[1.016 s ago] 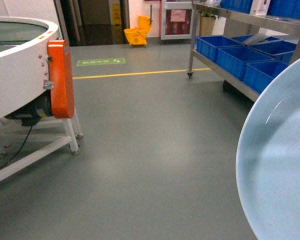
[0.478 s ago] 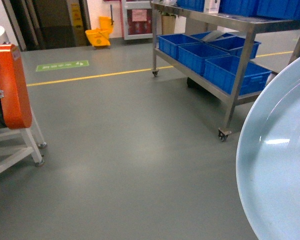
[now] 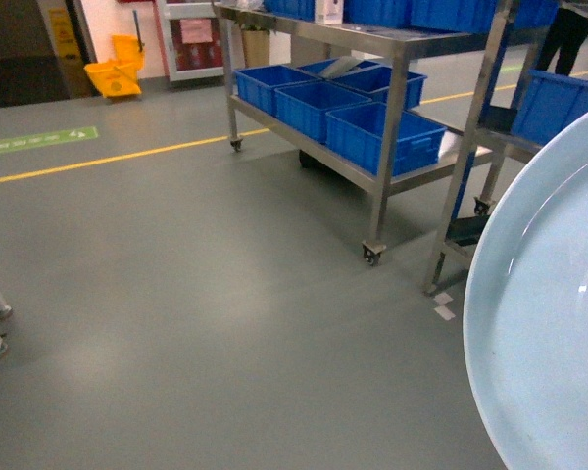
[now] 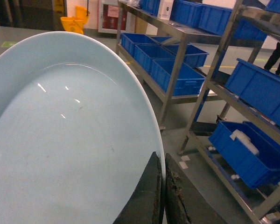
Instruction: Place blue tray on left shelf second layer neatly
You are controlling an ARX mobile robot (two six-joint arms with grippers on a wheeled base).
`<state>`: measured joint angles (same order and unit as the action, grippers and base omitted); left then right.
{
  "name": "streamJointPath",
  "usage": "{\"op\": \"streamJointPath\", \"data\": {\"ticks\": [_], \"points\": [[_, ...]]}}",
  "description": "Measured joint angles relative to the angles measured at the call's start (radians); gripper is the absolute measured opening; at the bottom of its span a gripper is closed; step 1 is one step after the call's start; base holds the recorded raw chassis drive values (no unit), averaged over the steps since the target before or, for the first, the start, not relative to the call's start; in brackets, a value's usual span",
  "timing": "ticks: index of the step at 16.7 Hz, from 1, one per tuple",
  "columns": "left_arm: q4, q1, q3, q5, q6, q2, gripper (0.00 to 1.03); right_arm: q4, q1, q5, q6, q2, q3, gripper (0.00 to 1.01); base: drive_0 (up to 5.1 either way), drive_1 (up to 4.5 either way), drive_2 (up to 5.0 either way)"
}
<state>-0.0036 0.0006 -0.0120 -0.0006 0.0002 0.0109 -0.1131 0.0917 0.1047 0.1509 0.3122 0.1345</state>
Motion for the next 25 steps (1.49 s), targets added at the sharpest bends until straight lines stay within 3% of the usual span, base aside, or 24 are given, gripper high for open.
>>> {"op": "streamJointPath", "data": {"ticks": [25], "points": [[0.0, -0.001, 0.0, 0.0, 0.0, 0.0, 0.98, 0.0, 0.0, 0.0, 0.0, 0.0, 0.0, 0.02, -1.7, -1.65, -1.7]]}}
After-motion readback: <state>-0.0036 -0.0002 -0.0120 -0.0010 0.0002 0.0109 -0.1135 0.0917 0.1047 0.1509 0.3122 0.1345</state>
